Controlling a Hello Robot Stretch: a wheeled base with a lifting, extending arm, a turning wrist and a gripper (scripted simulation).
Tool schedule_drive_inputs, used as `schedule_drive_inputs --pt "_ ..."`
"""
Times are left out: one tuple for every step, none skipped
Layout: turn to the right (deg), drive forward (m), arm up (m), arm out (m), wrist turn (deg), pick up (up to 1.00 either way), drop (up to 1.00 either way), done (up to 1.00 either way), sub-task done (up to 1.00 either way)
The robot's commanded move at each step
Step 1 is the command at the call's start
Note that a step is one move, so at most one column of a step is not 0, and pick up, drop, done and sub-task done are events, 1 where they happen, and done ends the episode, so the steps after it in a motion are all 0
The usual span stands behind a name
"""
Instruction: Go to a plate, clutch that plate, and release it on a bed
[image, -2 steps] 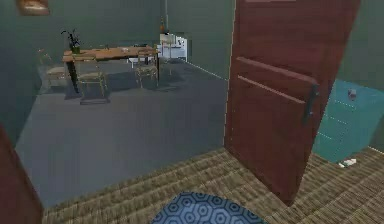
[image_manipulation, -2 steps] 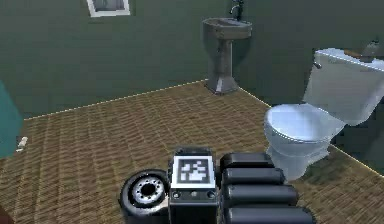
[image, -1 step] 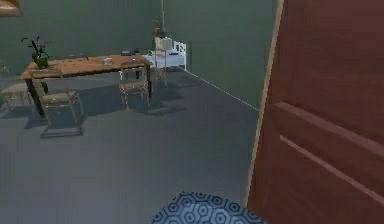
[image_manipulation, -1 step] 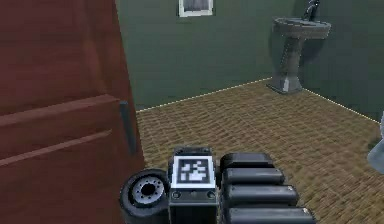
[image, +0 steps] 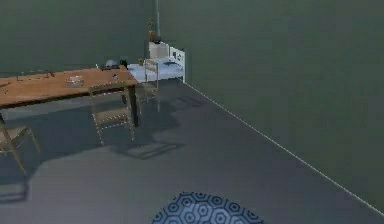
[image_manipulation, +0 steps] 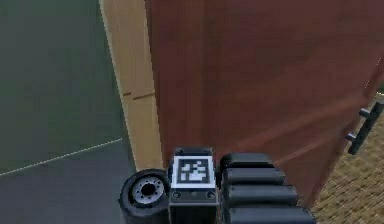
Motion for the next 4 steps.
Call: schedule_drive_inputs --pt "0.0 1.00 0.00 0.00 0.0 0.00 0.00 0.00 0.00" --pt "0.0 1.00 0.00 0.00 0.0 0.00 0.00 0.00 0.00" --pt "0.0 1.00 0.00 0.00 0.0 0.00 0.00 0.00 0.00" --pt "3.0 0.00 0.00 0.00 0.0 0.00 0.00 0.00 0.00"
